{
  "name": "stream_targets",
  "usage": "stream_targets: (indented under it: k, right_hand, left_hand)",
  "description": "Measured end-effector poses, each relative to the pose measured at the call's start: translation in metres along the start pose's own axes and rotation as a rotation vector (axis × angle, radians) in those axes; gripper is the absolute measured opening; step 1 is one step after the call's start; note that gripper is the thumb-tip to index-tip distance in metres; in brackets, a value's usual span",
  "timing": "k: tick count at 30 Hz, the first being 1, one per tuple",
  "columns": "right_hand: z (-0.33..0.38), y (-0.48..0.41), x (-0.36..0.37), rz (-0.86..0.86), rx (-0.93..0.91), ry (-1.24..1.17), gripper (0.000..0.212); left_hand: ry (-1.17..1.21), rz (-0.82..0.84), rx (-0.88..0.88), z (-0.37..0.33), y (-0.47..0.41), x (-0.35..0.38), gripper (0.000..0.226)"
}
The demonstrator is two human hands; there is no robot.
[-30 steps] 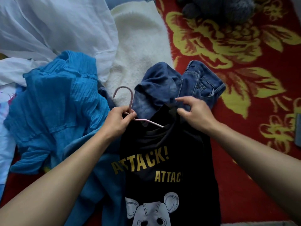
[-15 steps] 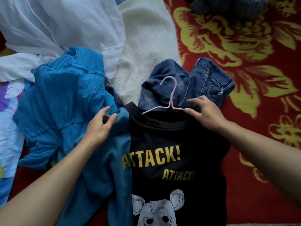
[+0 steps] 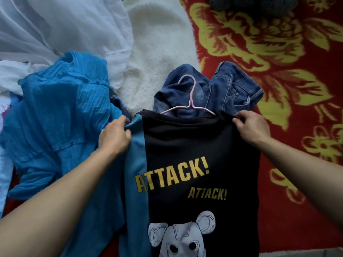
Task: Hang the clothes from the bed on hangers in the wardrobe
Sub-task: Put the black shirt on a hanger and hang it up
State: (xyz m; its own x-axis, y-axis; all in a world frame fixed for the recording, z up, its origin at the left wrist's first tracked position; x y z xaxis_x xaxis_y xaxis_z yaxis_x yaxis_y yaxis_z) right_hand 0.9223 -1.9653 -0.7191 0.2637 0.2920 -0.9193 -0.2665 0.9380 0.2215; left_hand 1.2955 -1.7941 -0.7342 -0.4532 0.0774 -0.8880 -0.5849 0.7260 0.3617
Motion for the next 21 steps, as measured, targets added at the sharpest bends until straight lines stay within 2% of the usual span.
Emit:
stream_targets:
  k: [3,5,7,10,15,19,21]
  right_hand:
    - [0.044,-0.018,-0.004,-0.073,-0.121,-0.05,0.026]
    - [0.078,-0.029,0.014,0.021,-0.18,-0.145,0.032]
    - [0.094,-0.036,0.039,0.147,-0.131,-0.177,0.033]
    - [0.111,-0.047,0.042,0.143,-0.136,-0.2,0.031]
    - [0.17,-0.04,-0.021,0.085,-0.35,-0.421,0.024]
    - [0.222,-0.005,-0.097,0.095,-0.512,-0.438,0.027]
    - [0.242,0.02,-0.134,0.086,-0.56,-0.464,0.027]
  left_hand:
    - [0.0,0.069,0.07,-0.036,-0.009,0.011,0.024]
    - [0.047,0.055,0.078,-0.049,-0.014,0.016,0.016]
    - [0.125,0.009,0.094,-0.054,-0.015,0.014,0.008]
    - [0.226,-0.014,0.135,-0.05,-0.012,0.007,0.01]
    - [0.386,-0.056,0.149,-0.046,-0.003,-0.054,0.029]
    - [0.393,0.077,0.21,-0.064,0.021,-0.121,0.053]
    - [0.409,0.131,0.244,-0.068,0.042,-0.154,0.051]
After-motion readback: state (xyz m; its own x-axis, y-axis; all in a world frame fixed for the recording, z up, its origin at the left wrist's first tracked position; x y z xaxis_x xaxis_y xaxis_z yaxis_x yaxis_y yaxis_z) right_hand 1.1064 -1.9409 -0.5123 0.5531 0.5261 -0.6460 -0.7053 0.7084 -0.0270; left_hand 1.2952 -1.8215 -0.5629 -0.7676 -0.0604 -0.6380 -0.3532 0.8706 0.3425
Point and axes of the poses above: each hand's wrist, its own y-axis away from the middle knuckle, its own x-axis out of the palm, z = x × y, the point moved 9 cm from there along -y, towards the middle knuckle, and after that the axes turned 8 degrees about -x, right-handed, at the moved point
